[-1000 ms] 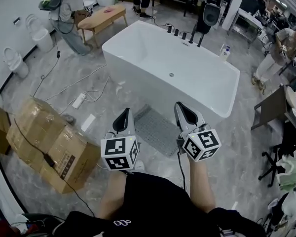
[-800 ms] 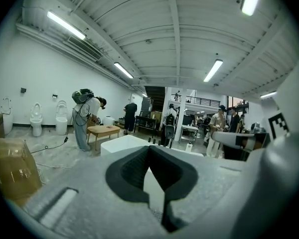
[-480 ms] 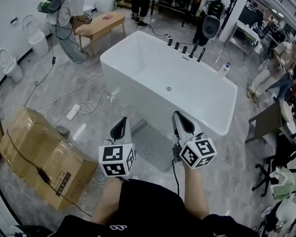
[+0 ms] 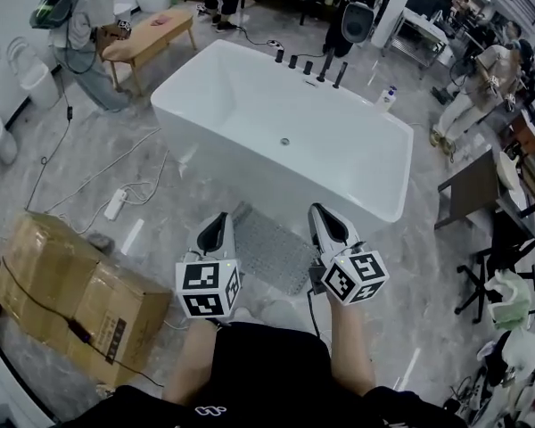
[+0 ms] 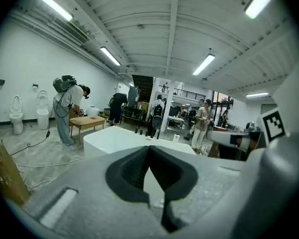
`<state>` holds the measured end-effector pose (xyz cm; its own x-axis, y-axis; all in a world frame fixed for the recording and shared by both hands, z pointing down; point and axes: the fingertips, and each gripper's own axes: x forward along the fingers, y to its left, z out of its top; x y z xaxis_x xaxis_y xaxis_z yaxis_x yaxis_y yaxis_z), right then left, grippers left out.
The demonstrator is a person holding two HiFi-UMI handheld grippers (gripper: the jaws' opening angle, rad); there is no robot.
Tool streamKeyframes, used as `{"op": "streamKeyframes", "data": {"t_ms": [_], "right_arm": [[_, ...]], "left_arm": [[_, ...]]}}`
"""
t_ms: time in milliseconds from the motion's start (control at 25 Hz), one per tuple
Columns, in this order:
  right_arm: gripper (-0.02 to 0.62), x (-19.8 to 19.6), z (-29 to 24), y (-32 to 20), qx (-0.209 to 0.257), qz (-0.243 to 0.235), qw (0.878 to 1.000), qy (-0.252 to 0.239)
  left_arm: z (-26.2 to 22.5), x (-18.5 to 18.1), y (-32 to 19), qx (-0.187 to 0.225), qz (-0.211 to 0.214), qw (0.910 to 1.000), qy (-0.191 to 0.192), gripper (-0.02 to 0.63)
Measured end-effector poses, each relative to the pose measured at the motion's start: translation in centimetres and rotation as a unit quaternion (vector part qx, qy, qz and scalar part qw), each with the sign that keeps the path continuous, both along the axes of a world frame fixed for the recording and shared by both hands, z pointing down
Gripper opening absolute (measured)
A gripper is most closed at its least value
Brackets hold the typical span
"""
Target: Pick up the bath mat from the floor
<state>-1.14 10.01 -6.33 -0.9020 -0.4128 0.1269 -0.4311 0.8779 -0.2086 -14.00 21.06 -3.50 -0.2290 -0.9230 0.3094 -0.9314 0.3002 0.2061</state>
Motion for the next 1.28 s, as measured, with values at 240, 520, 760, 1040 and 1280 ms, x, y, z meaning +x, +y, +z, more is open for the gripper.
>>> {"op": "streamKeyframes", "data": {"t_ms": [240,520,760,1040,1280], "right_arm": [[0.006,-1.4,-1.2,-1.0,0.004,-0.029,0.999,-0.020],[0.006,-0.7,-1.2,-2.4,-0.005,-0.048,0.998,-0.040],[0.006,2.6,-0.2,-5.8,-0.001,-0.005,0.999,-0.044],[0.006,9.0,-1.2,-11.2,0.013,0.078,0.995,-0.067],[0.006,10.6,-0.1,-11.8,0.004,0.097,0.993,-0.066]], "left_arm": [[-1.5,0.1,-1.4,0.003,-0.012,0.9998,-0.013,0.003],[-3.2,2.0,-4.0,0.002,-0.010,0.9989,-0.045,0.003],[-2.7,3.9,-8.4,-0.010,0.016,0.9979,-0.062,0.003],[-2.5,8.0,-13.3,-0.009,0.073,0.9947,-0.072,0.003],[-1.6,8.2,-14.2,-0.024,0.084,0.9932,-0.077,0.003]]}}
